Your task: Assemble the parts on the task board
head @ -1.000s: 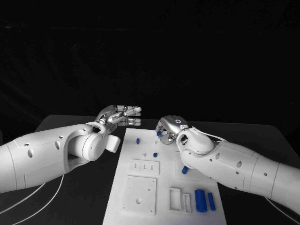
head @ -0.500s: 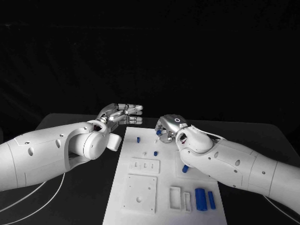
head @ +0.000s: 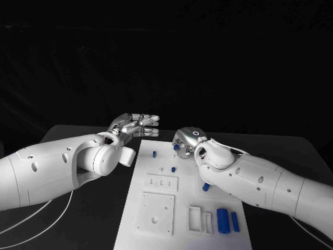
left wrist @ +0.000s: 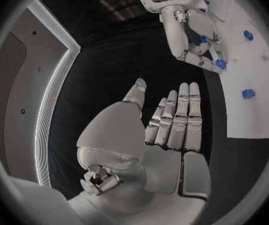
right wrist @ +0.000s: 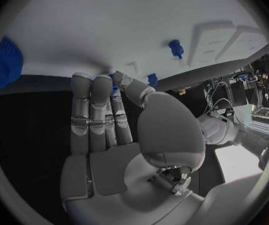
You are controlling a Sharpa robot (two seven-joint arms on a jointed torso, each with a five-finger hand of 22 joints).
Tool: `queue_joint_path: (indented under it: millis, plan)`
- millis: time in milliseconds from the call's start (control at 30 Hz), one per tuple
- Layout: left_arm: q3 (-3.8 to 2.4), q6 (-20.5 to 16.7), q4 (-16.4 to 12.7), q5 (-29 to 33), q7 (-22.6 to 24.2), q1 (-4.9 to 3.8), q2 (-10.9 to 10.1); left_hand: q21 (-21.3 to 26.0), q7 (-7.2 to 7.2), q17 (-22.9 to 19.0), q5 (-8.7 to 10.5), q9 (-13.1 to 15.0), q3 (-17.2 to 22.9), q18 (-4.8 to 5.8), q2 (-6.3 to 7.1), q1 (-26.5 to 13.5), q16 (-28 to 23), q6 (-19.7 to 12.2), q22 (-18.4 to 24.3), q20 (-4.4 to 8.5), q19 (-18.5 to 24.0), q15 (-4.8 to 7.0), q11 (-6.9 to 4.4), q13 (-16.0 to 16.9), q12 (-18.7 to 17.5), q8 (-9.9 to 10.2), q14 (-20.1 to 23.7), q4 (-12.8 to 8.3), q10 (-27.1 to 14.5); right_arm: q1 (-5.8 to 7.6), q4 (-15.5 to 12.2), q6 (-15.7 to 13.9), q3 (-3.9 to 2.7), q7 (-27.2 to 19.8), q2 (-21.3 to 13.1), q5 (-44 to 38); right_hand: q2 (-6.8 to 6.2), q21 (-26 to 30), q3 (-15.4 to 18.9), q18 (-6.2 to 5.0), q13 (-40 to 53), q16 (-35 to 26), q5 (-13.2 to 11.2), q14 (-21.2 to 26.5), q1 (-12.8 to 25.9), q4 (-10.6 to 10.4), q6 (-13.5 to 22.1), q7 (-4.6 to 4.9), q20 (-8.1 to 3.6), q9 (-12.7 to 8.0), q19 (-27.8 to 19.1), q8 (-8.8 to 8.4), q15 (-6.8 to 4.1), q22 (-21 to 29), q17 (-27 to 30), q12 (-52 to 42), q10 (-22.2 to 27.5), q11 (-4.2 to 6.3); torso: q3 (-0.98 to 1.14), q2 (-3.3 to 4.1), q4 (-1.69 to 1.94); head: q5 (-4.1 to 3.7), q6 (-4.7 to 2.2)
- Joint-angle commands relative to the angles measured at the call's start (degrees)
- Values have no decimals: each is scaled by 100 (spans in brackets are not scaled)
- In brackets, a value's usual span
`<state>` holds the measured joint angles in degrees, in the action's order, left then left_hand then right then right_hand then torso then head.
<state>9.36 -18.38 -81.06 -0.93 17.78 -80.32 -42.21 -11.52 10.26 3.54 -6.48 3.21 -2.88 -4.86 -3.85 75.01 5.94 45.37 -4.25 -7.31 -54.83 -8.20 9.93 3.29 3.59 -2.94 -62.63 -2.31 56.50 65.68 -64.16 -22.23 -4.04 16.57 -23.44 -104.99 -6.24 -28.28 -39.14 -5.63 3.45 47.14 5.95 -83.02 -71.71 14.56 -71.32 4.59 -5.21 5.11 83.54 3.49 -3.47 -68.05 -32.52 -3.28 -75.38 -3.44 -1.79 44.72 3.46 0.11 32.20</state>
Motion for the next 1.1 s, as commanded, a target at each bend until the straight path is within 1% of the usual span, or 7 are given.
queue_joint_path:
  millis: [33,367,600,700,800,900,1100]
  plan:
    - [-7,38,-21,-26,54,-15,22,-13,11,2,19,-6,12,17,19,-12,-33,-39,3,-32,-2,-11,-5,5,-7,-14,28,-38,-29,-16,37,164,6,-15,2,-62,51,36,35,-99,25,-21,40,0,18,-3,0,17,8,10,127,18,-32,-12,5,-11,-175,181,-5,-3,7,8,3]
    - [-7,33,-12,-27,55,-22,21,-13,11,2,19,-6,12,17,19,-12,-33,-39,3,-32,-2,-11,-5,5,-7,-14,28,-38,-29,-22,62,148,10,-52,6,29,24,176,138,-111,13,-36,132,8,60,-31,180,71,32,-43,127,9,2,-15,15,-8,27,123,-1,-1,-14,20,-3]
    - [-7,33,11,-27,54,-28,18,-13,11,2,19,-6,12,17,19,-12,-33,-39,3,-32,-2,-11,-5,5,-7,-14,28,-38,-29,-23,29,-127,11,-137,-38,209,-288,506,447,-269,-2,-27,388,6,174,-82,715,208,172,-130,178,6,148,122,47,-9,776,-92,4,-2,-5,27,-6]
    - [-7,45,46,-27,49,-30,20,-13,11,2,19,-6,12,17,19,-12,-33,-39,3,-32,-2,-11,-5,5,-7,-14,28,-38,-29,-23,-28,-224,11,-186,-90,278,-406,763,884,-365,-1,-59,505,2,115,-119,906,192,241,-139,219,12,202,282,102,-10,1169,-183,6,2,1,11,-13]
    - [-7,49,104,-27,50,-35,23,-12,13,2,22,-9,10,15,28,-13,-37,-73,5,-35,0,-14,-3,5,-8,-10,33,-39,-37,-23,-115,-293,11,-228,-164,342,-361,910,2063,-468,-3,-86,767,-1,-215,-329,1237,67,329,-155,273,3,268,469,193,0,1586,-275,11,-2,-10,22,-15]
    - [-7,49,161,-27,59,-41,20,-12,13,2,22,-9,10,15,28,-13,-37,-73,5,-35,0,-14,-3,5,-8,-10,33,-39,-37,-22,-255,-350,11,-265,-287,387,-465,898,2297,-482,-3,-65,823,1,-406,-574,1238,76,347,-149,274,6,288,571,249,-8,1703,-299,17,-7,-35,32,-20]
    - [-7,60,279,-26,78,-47,10,-11,20,3,20,-11,11,14,30,-12,-36,-112,5,-37,0,-13,0,5,-7,-8,30,-38,-47,-20,-560,-433,9,-291,-588,442,-470,861,2249,-465,-5,-42,841,4,-448,-535,1229,55,336,-149,268,6,273,605,265,-5,1612,-279,49,-38,-86,48,-22]
